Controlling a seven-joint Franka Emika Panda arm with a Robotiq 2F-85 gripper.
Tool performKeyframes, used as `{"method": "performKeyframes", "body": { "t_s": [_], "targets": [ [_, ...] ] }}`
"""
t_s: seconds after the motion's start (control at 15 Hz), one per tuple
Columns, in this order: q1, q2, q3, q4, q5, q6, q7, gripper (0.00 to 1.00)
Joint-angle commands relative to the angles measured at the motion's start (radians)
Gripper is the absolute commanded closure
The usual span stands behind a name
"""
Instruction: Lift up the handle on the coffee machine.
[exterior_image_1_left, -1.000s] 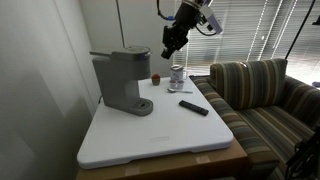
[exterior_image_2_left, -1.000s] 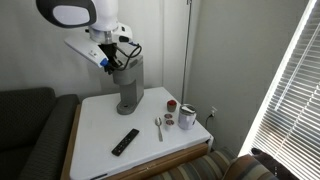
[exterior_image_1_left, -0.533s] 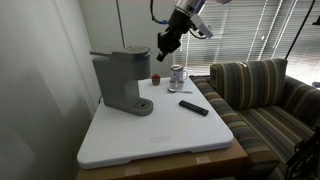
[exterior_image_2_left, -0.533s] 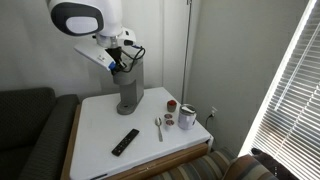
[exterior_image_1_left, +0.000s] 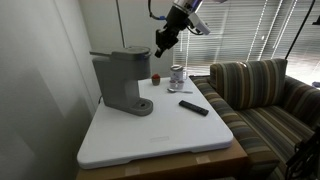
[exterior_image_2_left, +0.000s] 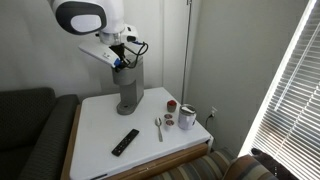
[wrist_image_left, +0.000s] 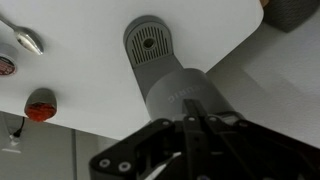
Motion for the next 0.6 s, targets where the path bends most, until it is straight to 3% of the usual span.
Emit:
{"method": "performKeyframes", "body": {
  "t_s": [0.0, 0.53],
  "targets": [
    [-0.041, 0.039, 0.052, 0.035, -0.008, 0.017, -0.027, 1.0],
    [-0.07, 0.063, 0.092, 0.052, 0.001, 0.021, -0.041, 1.0]
  ]
}}
